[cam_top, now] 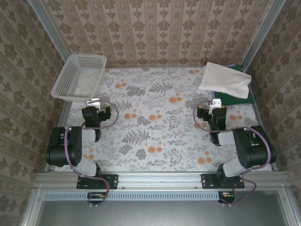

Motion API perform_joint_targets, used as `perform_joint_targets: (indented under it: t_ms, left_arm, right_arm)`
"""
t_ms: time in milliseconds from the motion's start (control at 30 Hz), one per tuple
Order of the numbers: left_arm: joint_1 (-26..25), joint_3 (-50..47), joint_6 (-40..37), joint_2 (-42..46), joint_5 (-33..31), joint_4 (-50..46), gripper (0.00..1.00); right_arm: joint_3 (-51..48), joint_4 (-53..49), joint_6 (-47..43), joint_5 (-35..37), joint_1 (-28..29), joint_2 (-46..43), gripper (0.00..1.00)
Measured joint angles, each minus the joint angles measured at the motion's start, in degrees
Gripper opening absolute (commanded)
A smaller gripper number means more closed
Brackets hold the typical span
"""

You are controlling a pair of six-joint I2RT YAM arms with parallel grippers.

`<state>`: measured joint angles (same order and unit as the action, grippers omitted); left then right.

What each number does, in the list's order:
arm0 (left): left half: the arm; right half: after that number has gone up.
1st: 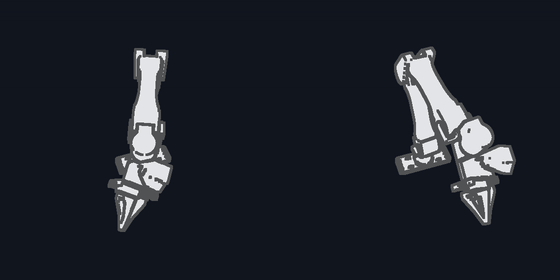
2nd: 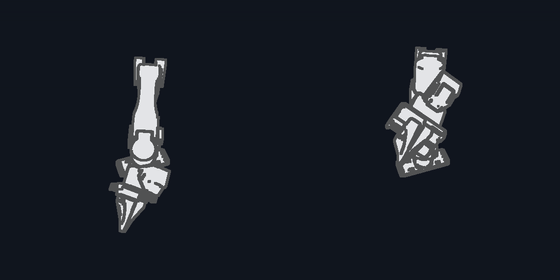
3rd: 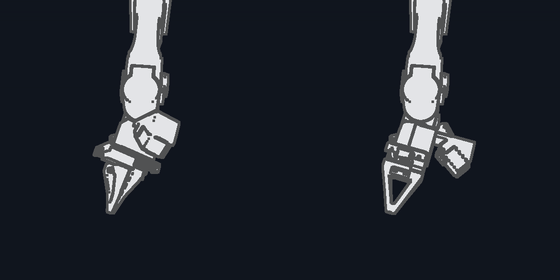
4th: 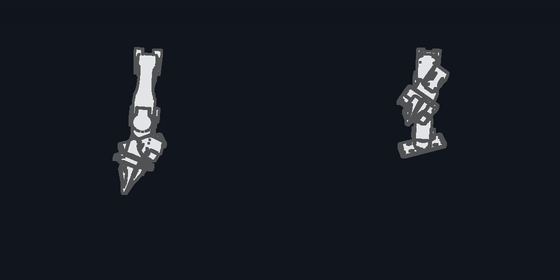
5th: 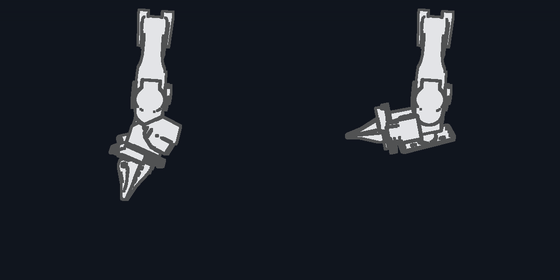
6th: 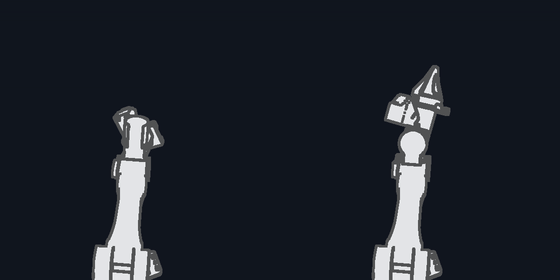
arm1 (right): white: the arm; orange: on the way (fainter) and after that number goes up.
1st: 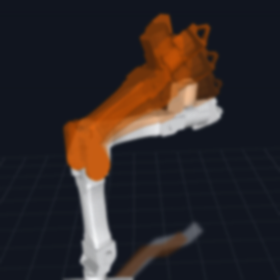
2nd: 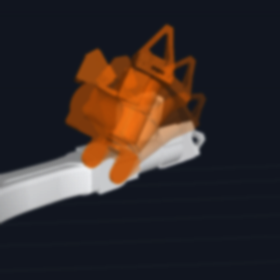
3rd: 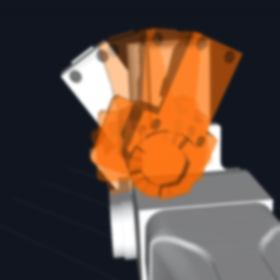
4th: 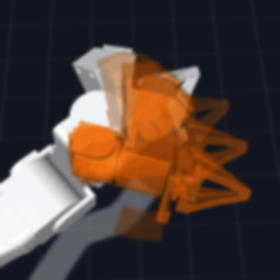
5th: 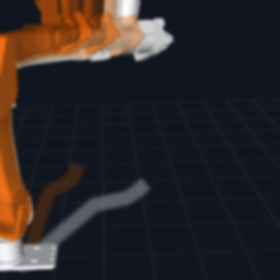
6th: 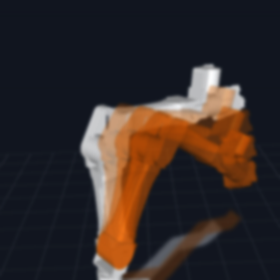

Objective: Fold and stack the t-shirts

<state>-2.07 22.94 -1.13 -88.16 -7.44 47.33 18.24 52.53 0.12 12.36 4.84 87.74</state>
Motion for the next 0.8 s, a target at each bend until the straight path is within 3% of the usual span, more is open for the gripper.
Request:
perform_joint_targets:
  t_ms: [267,800]
  left_arm:
    - [0.0,0.0,0.0,0.0,0.0,0.7,1.0]
    - [0.0,0.0,0.0,0.0,0.5,0.7,1.0]
  right_arm:
    - [3.3,-0.8,1.8,-1.1,-3.3,0.5,1.0]
    - [3.4,-0.9,2.0,-1.8,-3.4,0.5,1.0]
